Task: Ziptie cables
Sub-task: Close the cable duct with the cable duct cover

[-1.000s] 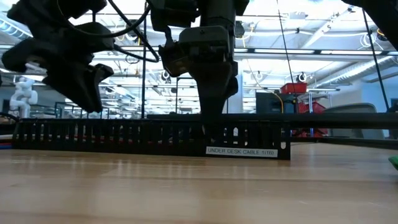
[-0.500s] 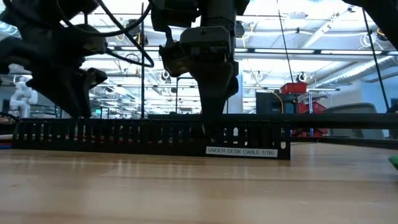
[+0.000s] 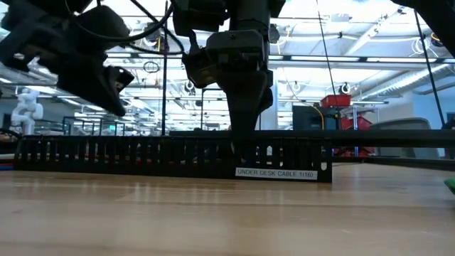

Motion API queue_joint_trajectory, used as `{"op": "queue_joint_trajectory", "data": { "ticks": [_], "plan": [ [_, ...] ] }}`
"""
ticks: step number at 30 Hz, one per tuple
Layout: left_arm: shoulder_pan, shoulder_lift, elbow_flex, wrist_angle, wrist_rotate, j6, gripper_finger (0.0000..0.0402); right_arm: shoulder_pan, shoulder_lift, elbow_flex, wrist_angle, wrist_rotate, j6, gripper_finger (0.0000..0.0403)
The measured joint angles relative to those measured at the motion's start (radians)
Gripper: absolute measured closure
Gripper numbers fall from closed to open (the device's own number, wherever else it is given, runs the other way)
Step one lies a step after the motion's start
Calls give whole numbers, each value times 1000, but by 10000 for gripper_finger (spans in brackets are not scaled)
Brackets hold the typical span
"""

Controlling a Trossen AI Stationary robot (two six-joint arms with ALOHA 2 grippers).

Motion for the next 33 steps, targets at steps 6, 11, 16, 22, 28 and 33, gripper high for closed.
{"op": "queue_joint_trajectory", "data": {
  "ticks": [6, 11, 16, 22, 28, 33],
  "plan": [
    [1, 51, -27, 212, 10, -10, 400, 0, 0, 0, 0, -1, 1, 186],
    [1, 159, -93, 495, 30, -82, 401, 0, 0, 0, 0, -9, 1, 186],
    [18, 235, -102, 652, 86, -78, 401, 0, 0, 0, -1, -22, 1, 186],
    [72, 305, -102, 755, 101, -9, 401, 0, 0, 0, -1, -23, 1, 186],
    [99, 369, -97, 805, 130, -8, 401, 1, 1, 0, 2, -22, 0, 186],
    [98, 375, -54, 828, 132, -6, 401, 12, 1, 0, 7, 4, -14, 186]
  ]
}}
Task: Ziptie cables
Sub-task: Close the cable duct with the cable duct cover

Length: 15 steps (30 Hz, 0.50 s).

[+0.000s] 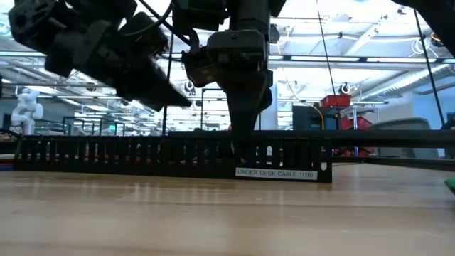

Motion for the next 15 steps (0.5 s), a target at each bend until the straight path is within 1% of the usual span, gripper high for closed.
{"op": "queue_joint_trajectory", "data": {
  "ticks": [4, 9, 15],
  "plan": [
    [0, 2, 24, 3, 0, 10, 401, 1, 0, 0, 5, 7, -3, 186],
    [0, 39, 28, 41, 3, 27, 401, 1, 0, 0, 7, 9, 12, 186],
    [29, 103, 29, 134, 88, -2, 402, 2, 0, 0, 14, 21, 16, 186]
  ]
}}
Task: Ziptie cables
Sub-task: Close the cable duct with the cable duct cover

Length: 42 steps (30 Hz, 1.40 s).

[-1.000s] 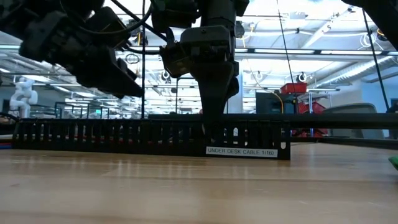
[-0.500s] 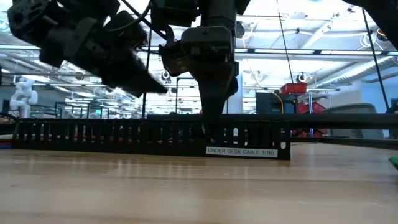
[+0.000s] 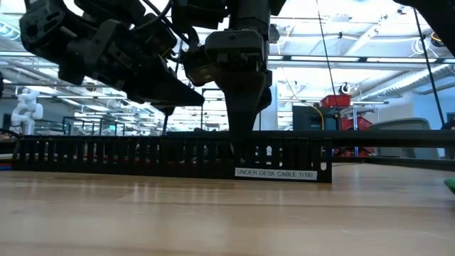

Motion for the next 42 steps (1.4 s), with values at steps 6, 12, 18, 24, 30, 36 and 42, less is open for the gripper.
{"op": "queue_joint_trajectory", "data": {
  "ticks": [6, 12, 18, 24, 30, 36, 42],
  "plan": [
    [5, 35, 4, 46, 28, -16, 402, 0, 0, 0, 0, 4, 0, 186],
    [16, 82, 7, 78, 63, -53, 402, 0, 0, 0, 0, 6, 0, 186],
    [16, 175, 64, -13, 100, -87, 401, 1, 0, 0, -4, 9, 1, 186],
    [27, 223, 102, -24, 164, -103, 401, 2, 0, -1, -21, 2, 4, 186],
    [26, 223, 104, -44, 167, -106, 401, 2, 0, -1, -24, 3, 4, 185],
    [27, 208, 105, -57, 154, -109, 401, 1, 0, 0, -26, 1, 4, 186],
    [27, 111, 99, -77, 115, -48, 401, -2, 0, 2, -11, 8, 18, 186]
  ]
}}
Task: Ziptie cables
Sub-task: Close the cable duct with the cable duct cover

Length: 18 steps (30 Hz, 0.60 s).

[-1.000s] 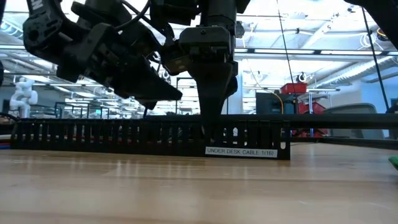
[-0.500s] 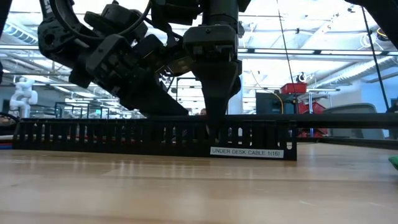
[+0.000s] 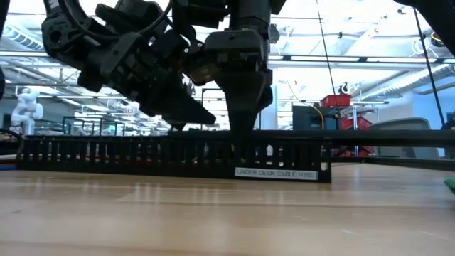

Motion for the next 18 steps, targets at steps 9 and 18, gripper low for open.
{"op": "queue_joint_trajectory", "data": {
  "ticks": [9, 18],
  "plan": [
    [-12, 37, 3, 12, 3, -95, 401, 0, 0, 0, -15, 0, 3, 186],
    [0, 7, 2, -40, -1, -78, 401, 0, 0, -1, -30, -8, 2, 185]
  ]
}}
